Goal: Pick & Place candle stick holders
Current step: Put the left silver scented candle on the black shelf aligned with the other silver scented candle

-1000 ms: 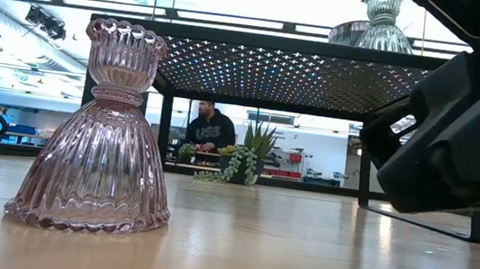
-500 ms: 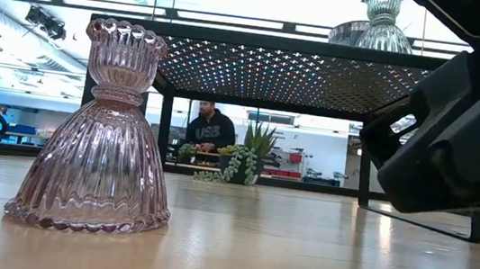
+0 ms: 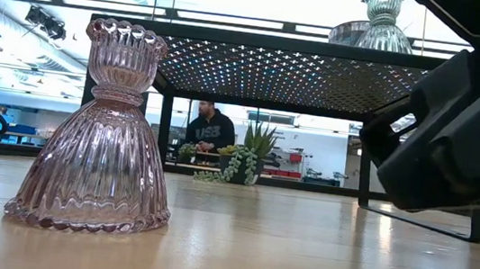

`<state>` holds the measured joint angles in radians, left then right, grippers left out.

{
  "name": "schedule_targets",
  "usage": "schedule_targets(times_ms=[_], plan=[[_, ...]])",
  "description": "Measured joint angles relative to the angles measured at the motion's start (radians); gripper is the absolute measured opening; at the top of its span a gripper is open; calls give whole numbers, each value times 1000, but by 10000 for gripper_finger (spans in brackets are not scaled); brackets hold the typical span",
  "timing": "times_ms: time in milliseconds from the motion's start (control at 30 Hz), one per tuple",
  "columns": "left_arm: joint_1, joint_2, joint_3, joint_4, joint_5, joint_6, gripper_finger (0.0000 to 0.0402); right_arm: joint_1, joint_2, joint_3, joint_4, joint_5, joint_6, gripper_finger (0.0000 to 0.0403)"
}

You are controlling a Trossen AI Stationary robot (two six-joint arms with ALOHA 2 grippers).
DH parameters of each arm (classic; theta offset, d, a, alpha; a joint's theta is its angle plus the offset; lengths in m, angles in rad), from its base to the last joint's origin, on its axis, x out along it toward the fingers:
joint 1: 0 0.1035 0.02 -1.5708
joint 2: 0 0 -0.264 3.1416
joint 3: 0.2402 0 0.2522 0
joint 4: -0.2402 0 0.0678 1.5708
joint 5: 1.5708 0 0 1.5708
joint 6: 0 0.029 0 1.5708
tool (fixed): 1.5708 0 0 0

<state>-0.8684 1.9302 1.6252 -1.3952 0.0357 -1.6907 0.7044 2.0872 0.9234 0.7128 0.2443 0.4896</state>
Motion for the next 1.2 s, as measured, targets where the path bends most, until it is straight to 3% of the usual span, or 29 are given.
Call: schedule_targets(times_ms=[1200], plan=[[-1, -17, 3, 31, -36, 23, 399, 0, 0, 0, 4, 1, 0, 47]])
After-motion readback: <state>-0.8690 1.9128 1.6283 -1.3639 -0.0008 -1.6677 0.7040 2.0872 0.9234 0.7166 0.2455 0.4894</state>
